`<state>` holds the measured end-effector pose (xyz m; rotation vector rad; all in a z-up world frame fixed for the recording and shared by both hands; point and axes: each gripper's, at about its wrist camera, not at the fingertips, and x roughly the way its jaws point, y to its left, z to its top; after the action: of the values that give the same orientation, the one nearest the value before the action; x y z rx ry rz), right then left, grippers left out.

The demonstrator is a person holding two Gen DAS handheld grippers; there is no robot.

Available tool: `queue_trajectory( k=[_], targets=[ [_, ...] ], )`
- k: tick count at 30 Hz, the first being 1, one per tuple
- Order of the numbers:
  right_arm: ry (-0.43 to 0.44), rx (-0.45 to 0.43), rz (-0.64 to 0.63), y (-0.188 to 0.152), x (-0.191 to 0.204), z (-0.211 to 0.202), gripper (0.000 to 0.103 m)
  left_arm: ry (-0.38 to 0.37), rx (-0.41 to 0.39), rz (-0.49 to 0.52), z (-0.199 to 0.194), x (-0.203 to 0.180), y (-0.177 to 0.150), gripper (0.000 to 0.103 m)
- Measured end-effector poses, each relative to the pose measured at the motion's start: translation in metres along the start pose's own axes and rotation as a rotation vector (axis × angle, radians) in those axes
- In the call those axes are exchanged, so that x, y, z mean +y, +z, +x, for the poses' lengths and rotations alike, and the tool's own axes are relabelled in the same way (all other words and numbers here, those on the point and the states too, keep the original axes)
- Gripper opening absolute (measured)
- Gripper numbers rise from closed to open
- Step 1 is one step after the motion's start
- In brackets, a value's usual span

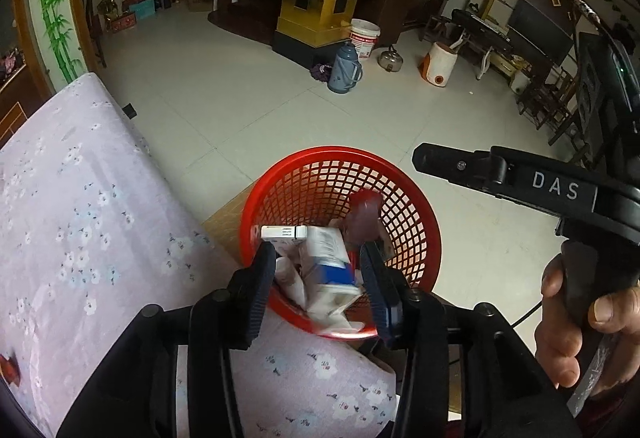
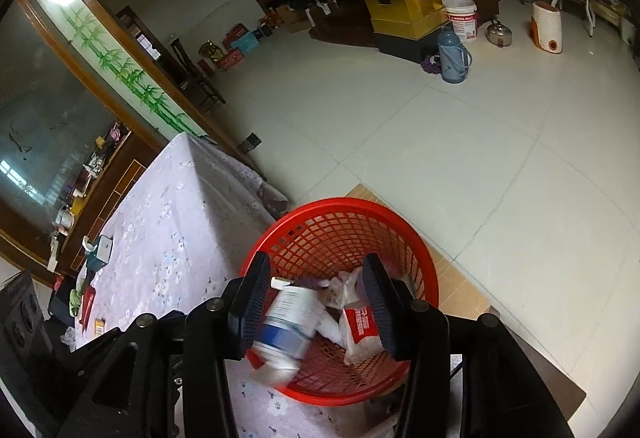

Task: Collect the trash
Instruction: 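Open both tools to drop the wrapper and box into the basket, then move both open tools back to the remaining trash on the table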

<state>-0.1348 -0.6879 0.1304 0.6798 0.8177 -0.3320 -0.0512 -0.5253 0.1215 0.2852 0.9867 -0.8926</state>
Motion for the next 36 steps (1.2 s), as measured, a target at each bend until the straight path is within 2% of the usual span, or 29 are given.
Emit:
queue_trajectory(
  k=[6, 14, 23, 29, 36],
  targets=[
    [0.041, 0.028, -0.018, -0.015, 0.017, 0.001, 0.052, 0.031, -0.014, -0.042, -0.019, 0.019, -0.017, 0.043],
    [0.094, 0.081, -0.085, -0.043, 0.065, 0.012, 0.052, 0.103, -0.038, -0.166, -0.058, 0.072, -0.058, 0.043],
    [0.159, 0.168, -0.211, -0.089, 0.156, 0.031, 0.051, 0.186, -0.083, -0.306, -0.119, 0.145, -0.114, 0.043],
    [0.193, 0.231, -0.298, -0.125, 0.213, 0.045, 0.051, 0.246, -0.107, -0.421, -0.164, 0.202, -0.161, 0.045],
    [0.266, 0.351, -0.393, -0.171, 0.289, 0.072, 0.052, 0.324, -0.135, -0.558, -0.213, 0.273, -0.225, 0.048]
  ],
)
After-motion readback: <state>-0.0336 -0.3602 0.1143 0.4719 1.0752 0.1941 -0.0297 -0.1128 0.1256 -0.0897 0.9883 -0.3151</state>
